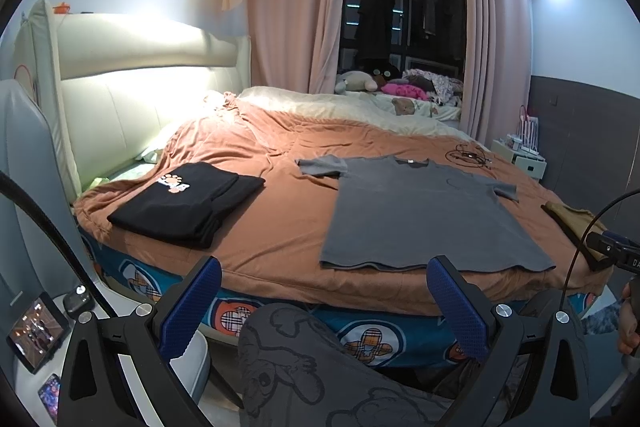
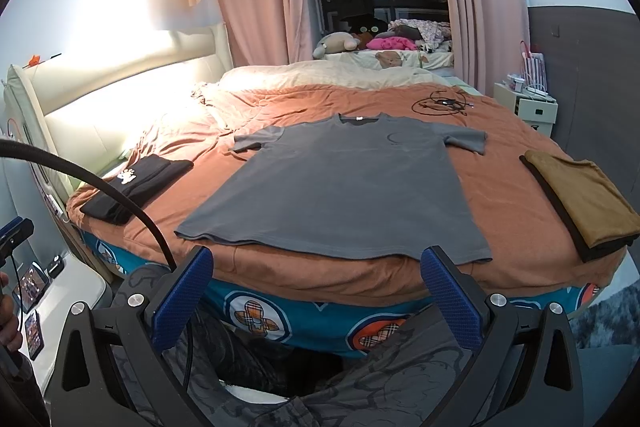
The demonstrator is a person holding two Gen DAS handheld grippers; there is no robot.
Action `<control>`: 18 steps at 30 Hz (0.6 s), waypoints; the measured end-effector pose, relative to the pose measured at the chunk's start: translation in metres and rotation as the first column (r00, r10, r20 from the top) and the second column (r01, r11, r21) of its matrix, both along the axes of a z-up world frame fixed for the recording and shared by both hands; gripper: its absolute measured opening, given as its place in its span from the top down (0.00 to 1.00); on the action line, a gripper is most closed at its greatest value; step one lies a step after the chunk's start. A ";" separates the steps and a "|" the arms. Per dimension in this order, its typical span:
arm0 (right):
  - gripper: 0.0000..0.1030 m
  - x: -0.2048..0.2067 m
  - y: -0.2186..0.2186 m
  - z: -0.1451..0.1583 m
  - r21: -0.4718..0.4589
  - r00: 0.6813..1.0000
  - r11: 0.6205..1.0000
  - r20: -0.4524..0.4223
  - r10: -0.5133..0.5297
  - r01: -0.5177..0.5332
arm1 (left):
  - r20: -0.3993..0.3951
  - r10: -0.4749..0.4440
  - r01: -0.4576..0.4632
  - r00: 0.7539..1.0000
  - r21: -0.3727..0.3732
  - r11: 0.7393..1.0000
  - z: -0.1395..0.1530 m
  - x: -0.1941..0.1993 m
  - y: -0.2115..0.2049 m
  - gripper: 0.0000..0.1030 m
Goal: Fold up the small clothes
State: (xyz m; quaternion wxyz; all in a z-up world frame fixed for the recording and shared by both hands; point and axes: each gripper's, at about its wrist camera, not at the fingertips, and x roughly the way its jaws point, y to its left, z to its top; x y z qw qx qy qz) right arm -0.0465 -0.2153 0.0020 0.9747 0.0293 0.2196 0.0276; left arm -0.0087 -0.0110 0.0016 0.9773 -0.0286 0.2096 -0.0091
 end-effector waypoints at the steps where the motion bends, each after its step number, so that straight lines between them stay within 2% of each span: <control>1: 0.00 0.000 0.000 0.000 -0.001 1.000 1.000 0.001 -0.001 0.001 | 0.001 -0.001 0.001 1.000 0.000 1.000 0.000 -0.001 0.000 0.00; 18: 0.00 0.002 -0.001 -0.003 0.015 1.000 1.000 -0.001 0.000 0.000 | 0.001 -0.003 0.003 1.000 0.004 1.000 0.000 -0.001 0.002 0.00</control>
